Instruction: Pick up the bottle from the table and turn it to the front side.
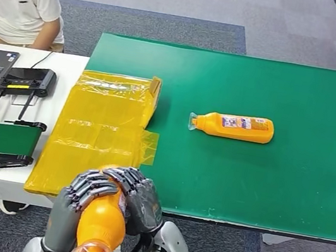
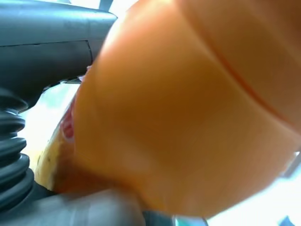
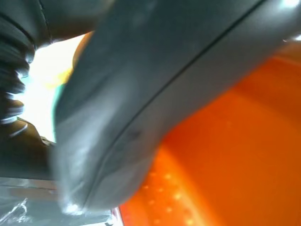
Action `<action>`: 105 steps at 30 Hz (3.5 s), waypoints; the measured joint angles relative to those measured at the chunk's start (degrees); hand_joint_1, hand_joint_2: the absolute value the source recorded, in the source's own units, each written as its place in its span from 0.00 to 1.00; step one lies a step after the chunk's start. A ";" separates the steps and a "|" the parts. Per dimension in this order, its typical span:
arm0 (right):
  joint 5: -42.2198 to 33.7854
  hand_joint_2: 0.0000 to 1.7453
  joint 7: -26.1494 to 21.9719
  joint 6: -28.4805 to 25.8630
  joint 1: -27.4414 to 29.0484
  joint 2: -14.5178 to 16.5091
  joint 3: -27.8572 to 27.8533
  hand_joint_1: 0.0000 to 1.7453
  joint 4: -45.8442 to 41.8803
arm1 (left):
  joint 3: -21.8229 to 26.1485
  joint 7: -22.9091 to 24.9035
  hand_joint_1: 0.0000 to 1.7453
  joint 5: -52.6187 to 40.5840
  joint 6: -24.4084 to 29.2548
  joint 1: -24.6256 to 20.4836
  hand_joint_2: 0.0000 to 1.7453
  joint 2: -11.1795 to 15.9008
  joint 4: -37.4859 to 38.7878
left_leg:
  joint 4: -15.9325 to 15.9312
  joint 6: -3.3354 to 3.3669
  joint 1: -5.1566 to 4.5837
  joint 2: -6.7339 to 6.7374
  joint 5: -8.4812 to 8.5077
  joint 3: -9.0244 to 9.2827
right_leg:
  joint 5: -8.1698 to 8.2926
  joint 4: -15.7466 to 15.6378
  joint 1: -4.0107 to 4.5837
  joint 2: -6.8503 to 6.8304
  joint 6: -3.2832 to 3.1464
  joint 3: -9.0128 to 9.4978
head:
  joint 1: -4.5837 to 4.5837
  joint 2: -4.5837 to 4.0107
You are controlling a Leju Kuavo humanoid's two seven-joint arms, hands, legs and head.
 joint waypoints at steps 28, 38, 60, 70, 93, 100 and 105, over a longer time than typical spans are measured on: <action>-5.84 1.00 7.11 6.84 4.79 0.95 -11.87 0.00 -0.88 | 13.01 -5.09 1.00 -4.71 7.08 1.77 1.00 -8.29 -25.64 | 0.00 0.00 0.01 -0.20 0.03 0.03 | 0.00 0.01 0.04 -0.21 -0.04 0.18 | -0.01 0.00; -5.55 1.00 5.87 8.48 5.45 1.13 -12.14 0.00 -3.69 | 19.13 0.50 1.00 -9.44 7.11 -3.45 1.00 -7.54 -17.28 | 0.00 -0.01 0.01 -0.21 0.09 0.06 | 0.04 0.00 0.04 -0.23 -0.06 0.16 | -0.01 0.00; -5.50 1.00 4.68 17.56 6.86 -2.00 -5.17 0.00 -22.85 | 8.71 33.19 1.00 -30.59 -11.78 -38.88 1.00 11.37 35.72 | 0.00 -0.08 0.01 -0.19 0.33 -0.11 | 0.33 0.05 0.05 -0.20 -0.15 -0.10 | -0.02 0.00; -7.59 1.00 3.74 19.01 5.71 -4.48 0.96 0.00 -33.40 | 2.08 39.27 1.00 -33.28 -16.25 -50.58 1.00 7.88 53.96 | 0.01 -0.03 0.01 -0.19 0.39 -0.14 | 0.36 0.05 0.05 -0.21 -0.12 -0.12 | -0.02 0.00; -7.97 1.00 4.99 18.97 5.44 -7.50 3.82 0.00 -40.91 | -7.04 39.48 0.00 -30.11 -15.81 -53.62 1.00 -3.93 74.56 | 0.02 0.06 -0.04 -0.20 0.42 -0.13 | 0.40 0.05 -0.05 -0.23 -0.02 0.01 | -0.02 0.00; -12.04 1.00 4.21 22.95 6.37 -8.03 3.62 0.00 -41.39 | -6.31 38.89 0.00 -28.98 -13.25 -53.14 1.00 -4.25 74.96 | 0.02 0.07 -0.04 -0.20 0.42 -0.12 | 0.41 0.05 -0.06 -0.23 -0.01 0.03 | -0.02 0.00; -13.78 1.00 4.27 25.62 7.14 -8.26 3.21 0.00 -41.37 | -4.10 35.30 0.00 -24.83 -7.87 -51.05 1.00 -4.30 74.57 | 0.02 0.07 -0.04 -0.20 0.42 -0.11 | 0.41 0.05 -0.06 -0.22 -0.01 0.03 | -0.01 0.00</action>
